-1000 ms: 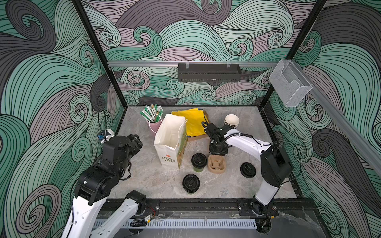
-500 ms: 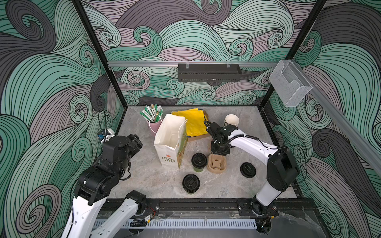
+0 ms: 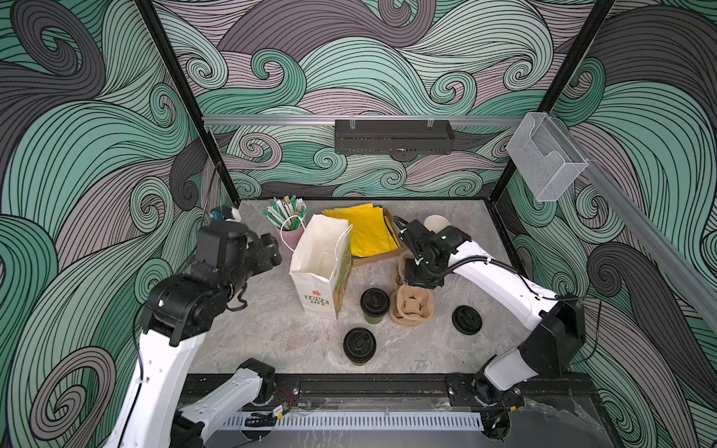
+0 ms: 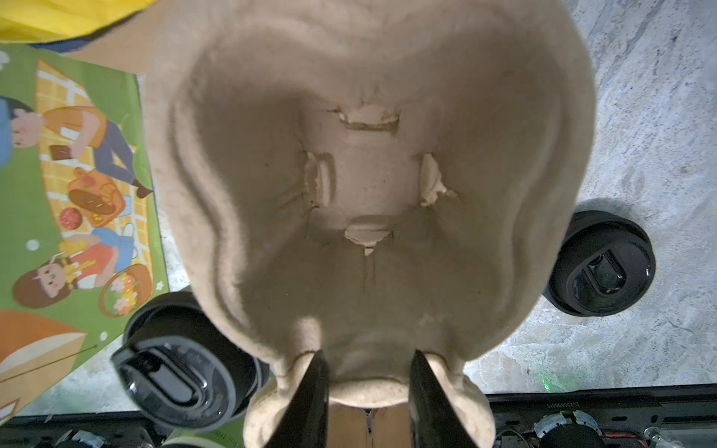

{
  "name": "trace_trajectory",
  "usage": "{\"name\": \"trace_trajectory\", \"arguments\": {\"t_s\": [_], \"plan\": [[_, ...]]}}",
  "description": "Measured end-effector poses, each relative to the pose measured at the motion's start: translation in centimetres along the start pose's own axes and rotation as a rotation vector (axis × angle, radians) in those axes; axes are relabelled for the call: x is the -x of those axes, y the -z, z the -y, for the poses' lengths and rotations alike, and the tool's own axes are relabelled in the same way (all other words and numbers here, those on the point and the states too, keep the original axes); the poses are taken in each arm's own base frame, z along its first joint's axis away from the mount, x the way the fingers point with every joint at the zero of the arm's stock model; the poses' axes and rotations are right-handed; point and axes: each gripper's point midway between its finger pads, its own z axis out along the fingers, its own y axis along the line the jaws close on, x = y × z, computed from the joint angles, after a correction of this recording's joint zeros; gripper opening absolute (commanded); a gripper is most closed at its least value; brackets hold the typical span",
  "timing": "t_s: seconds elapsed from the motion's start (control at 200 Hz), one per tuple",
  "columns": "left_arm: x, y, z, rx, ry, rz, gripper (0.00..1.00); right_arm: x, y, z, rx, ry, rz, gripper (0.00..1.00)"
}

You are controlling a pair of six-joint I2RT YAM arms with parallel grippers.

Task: Pack the takeout coffee
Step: 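Lift the carrier with the right gripper while the left reaches over the white bag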

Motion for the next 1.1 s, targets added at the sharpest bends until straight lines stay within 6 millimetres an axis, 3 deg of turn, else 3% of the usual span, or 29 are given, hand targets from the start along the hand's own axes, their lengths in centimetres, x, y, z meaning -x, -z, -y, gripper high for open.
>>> {"name": "trace_trajectory", "arguments": {"t_s": [0.09, 0.215, 0.51, 0.685, 0.795, 0.85, 1.101], "plan": [[1.7, -0.3, 2.1, -0.054, -0.093, -0.047, 0.87, -0.4, 2.0, 0.3, 0.031, -0.002, 0.021, 0.22], [0.9, -1.8, 3.5, -0.089, -0.182, -0.162, 0.90, -1.4, 4.0, 0.9, 0.067, -0.006, 0.034, 0.22], [-1.0, -5.3, 3.1, -0.023, -0.277, -0.301, 0.90, -2.6, 5.5, 1.1, 0.115, -0.022, 0.029, 0.22], [-3.0, -9.2, 2.4, 0.040, -0.328, -0.401, 0.90, -2.6, 5.6, 1.0, 0.122, -0.023, 0.023, 0.22], [-4.7, -11.7, 1.1, 0.101, -0.342, -0.471, 0.84, -2.5, 5.8, 0.8, 0.128, -0.023, 0.025, 0.22], [-5.3, -12.5, 0.7, 0.110, -0.339, -0.488, 0.76, -2.5, 5.9, 0.8, 0.130, -0.023, 0.026, 0.22], [-5.5, -13.3, 1.3, 0.066, -0.310, -0.487, 0.50, -2.5, 5.9, 0.9, 0.128, -0.027, 0.025, 0.22]]}}
